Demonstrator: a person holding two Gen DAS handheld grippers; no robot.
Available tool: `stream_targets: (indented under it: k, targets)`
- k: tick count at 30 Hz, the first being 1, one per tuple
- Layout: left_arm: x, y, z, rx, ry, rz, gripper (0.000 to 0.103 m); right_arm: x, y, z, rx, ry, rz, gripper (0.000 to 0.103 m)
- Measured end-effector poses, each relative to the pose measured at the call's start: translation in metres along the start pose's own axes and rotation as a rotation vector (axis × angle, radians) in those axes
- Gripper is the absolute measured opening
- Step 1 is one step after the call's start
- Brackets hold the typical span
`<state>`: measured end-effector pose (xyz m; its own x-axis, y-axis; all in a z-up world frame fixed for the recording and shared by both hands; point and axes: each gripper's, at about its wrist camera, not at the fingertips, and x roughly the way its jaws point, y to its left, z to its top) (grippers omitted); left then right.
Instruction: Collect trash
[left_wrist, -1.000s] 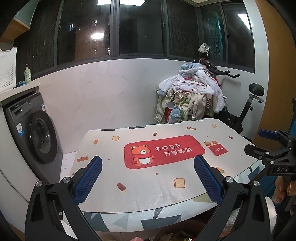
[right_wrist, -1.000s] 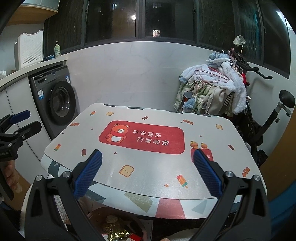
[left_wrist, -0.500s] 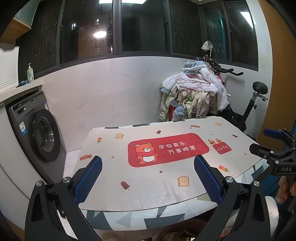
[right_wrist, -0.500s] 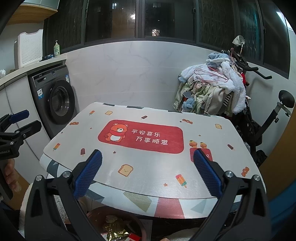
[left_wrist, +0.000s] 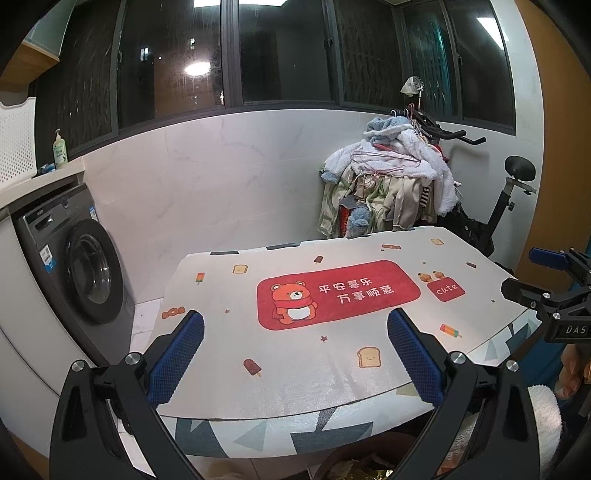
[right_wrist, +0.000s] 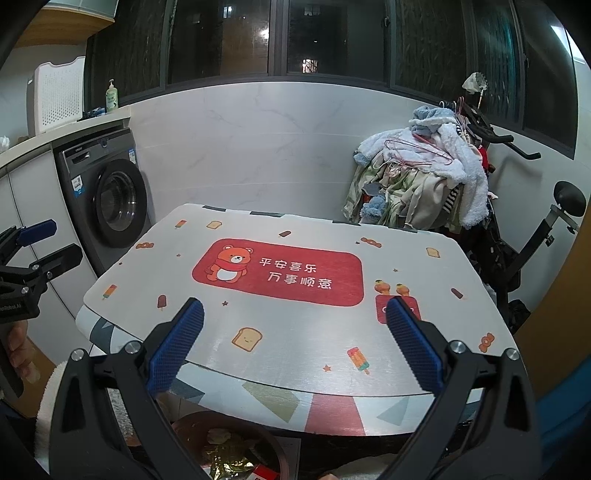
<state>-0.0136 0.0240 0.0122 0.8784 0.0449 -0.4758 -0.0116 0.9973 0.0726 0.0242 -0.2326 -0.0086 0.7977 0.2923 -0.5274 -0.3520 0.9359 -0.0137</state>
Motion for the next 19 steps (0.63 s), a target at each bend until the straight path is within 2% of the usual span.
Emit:
stream_targets:
  k: [19]
  targets:
    - [0.0052,-0.001,-0.0044,-0.01,0.031,0.003,0.097,0.0022,0.0018,-0.0025,0.003,0.007,0.0,0.097]
